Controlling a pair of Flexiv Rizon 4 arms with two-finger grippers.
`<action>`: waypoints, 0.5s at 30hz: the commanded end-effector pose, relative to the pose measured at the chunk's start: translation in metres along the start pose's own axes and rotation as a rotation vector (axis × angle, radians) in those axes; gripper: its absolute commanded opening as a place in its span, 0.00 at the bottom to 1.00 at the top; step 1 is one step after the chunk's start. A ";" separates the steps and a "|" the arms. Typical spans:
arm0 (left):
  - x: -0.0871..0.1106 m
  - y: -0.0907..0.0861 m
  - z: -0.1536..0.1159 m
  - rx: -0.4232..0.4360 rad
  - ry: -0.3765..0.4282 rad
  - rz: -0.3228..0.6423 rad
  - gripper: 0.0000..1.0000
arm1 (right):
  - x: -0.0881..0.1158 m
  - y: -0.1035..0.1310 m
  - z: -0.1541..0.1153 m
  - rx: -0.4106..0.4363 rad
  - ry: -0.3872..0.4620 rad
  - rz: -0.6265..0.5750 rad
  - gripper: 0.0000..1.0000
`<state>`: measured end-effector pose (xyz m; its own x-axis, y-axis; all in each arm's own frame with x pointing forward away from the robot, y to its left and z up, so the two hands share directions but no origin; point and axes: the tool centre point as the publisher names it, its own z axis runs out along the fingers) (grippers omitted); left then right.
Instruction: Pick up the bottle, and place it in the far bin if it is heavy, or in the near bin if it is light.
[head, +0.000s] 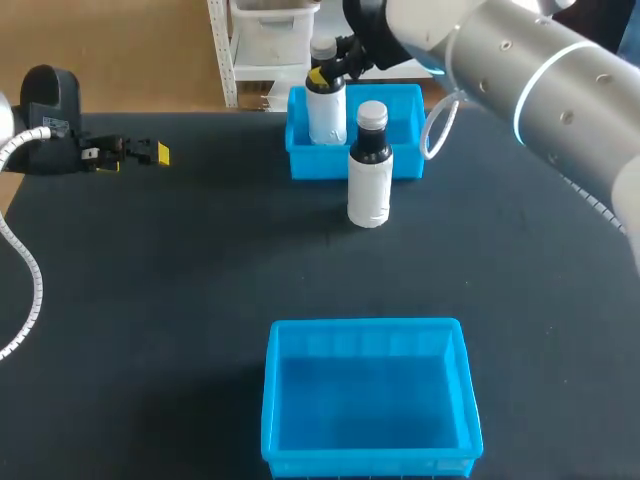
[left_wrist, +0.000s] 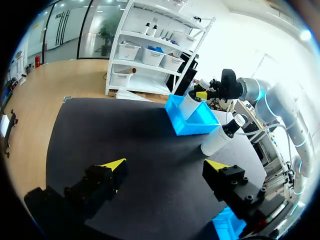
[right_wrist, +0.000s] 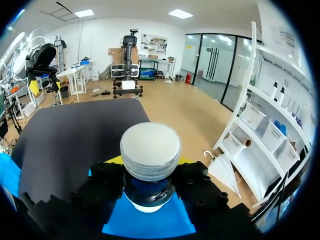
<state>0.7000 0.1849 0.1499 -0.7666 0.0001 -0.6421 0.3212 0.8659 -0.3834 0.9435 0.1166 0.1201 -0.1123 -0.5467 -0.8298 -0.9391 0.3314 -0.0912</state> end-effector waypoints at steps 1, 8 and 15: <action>0.000 0.000 0.000 0.000 0.000 0.000 1.00 | -0.003 -0.013 0.007 -0.389 0.010 0.007 1.00; 0.000 0.000 0.000 0.000 0.000 0.000 1.00 | 0.008 -0.014 -0.023 -0.361 0.032 0.031 1.00; 0.000 0.000 0.000 0.000 0.000 0.000 1.00 | 0.029 -0.015 -0.083 -0.285 0.047 0.065 1.00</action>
<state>0.7000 0.1849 0.1499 -0.7666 0.0001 -0.6421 0.3212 0.8659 -0.3834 0.9405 0.0623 0.1299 -0.1825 -0.5776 -0.7956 -0.9427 0.3326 -0.0253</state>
